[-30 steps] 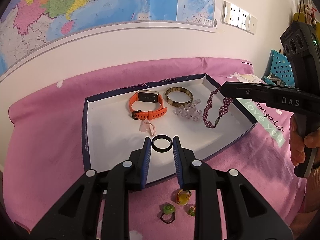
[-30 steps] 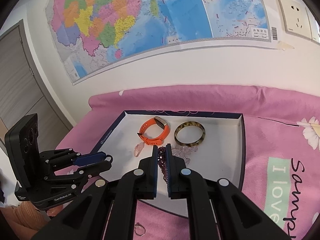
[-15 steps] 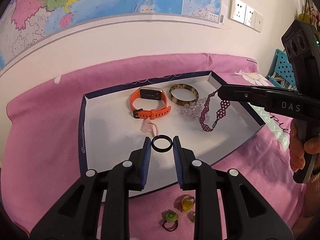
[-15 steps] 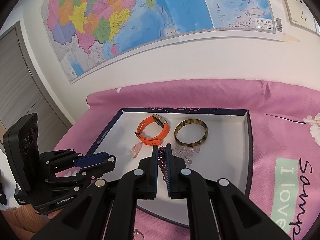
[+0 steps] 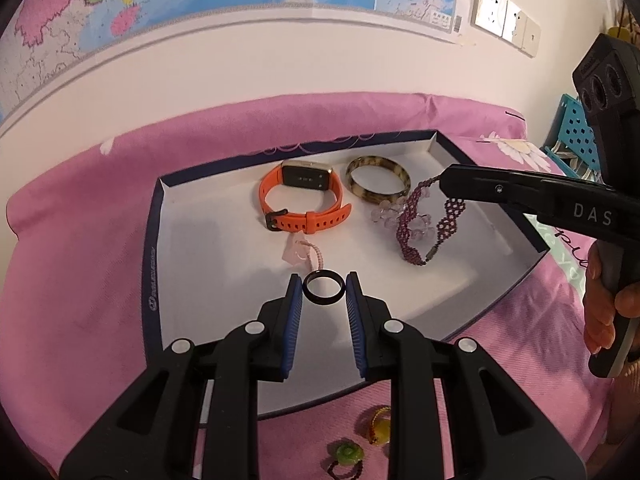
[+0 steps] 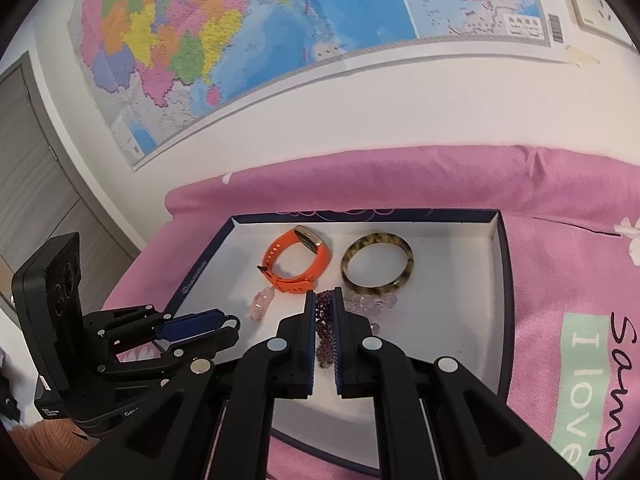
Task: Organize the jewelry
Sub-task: 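Lower beaded bracelet into box with right gripper while left gripper holds black ring above it, then open both grippers to drop ring and bracelet into the box, then withdraw both grippers toward the rings on the bedspread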
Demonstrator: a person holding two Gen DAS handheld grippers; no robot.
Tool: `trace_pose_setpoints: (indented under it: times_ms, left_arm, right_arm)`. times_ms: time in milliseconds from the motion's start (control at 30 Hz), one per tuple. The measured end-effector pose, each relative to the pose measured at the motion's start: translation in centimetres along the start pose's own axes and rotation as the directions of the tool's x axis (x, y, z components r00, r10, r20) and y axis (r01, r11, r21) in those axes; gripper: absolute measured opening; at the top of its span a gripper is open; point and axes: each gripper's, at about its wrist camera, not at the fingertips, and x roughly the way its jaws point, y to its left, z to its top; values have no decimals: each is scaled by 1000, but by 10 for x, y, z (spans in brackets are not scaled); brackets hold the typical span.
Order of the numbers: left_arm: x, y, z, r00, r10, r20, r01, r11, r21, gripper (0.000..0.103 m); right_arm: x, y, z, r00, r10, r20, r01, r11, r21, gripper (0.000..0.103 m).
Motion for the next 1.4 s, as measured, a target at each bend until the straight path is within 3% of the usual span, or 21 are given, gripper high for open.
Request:
trace_pose_setpoints:
  times_ms: [600, 700, 967, 1400]
  left_arm:
    - [21, 5, -2, 999, 0, -44, -1, 1000, -22, 23]
    - [20, 4, -2, 999, 5, -38, -6, 1000, -20, 24]
    - [1, 4, -2, 999, -2, 32, 3, 1000, -21, 43]
    - [-54, 4, -15, 992, -12, 129, 13, 1000, -5, 52]
  right_arm:
    - [9, -15, -5, 999, -49, -21, 50, 998, 40, 9]
    - [8, -14, -5, 998, -57, -18, 58, 998, 40, 15]
    - [0, -9, -7, 998, -66, -9, 67, 997, 25, 26]
    - [-40, 19, -32, 1000, -29, -2, 28, 996, -79, 36]
